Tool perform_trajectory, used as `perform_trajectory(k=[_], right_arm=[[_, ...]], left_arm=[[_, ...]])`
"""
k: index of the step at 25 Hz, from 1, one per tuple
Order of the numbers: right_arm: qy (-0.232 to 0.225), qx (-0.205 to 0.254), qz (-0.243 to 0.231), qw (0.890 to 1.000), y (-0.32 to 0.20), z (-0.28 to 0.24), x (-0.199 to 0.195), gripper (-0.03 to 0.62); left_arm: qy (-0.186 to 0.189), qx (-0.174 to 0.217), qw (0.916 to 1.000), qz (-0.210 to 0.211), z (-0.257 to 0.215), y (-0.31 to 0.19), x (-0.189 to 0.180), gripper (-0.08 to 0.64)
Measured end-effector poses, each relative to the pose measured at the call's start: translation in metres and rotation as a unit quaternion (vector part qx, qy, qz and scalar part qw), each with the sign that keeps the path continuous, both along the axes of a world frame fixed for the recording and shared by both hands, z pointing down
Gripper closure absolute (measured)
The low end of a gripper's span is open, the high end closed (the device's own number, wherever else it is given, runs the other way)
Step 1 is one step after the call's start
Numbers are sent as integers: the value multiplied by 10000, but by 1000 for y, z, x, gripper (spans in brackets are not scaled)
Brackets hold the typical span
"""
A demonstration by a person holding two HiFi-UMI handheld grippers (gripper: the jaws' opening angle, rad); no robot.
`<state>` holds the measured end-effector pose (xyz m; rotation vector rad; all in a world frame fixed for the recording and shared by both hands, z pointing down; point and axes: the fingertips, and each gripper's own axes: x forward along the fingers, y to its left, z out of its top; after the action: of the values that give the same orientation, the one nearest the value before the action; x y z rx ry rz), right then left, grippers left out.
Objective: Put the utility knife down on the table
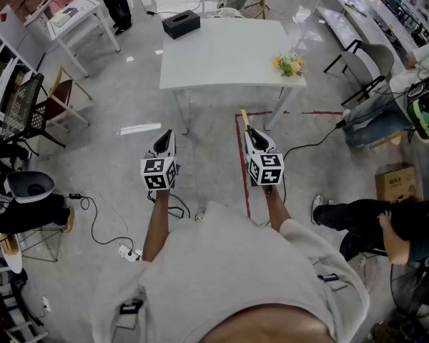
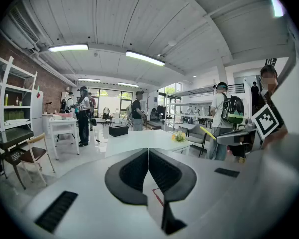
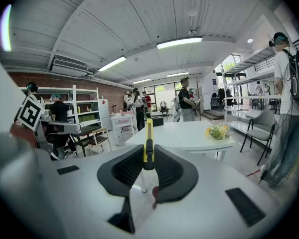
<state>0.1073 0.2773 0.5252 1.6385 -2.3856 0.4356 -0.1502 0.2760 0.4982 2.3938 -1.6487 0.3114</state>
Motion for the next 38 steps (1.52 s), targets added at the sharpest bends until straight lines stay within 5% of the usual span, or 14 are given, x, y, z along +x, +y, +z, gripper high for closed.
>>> perform_trajectory(k=[26, 38], right_arm=[[-51, 52, -274, 9996, -37, 7, 44, 508], [6, -15, -232, 9997, -87, 16, 47, 508]], left_arm=[[-90, 40, 9998, -173, 5, -25, 52, 538], [-17, 6, 9999, -134, 14, -79, 57, 538]])
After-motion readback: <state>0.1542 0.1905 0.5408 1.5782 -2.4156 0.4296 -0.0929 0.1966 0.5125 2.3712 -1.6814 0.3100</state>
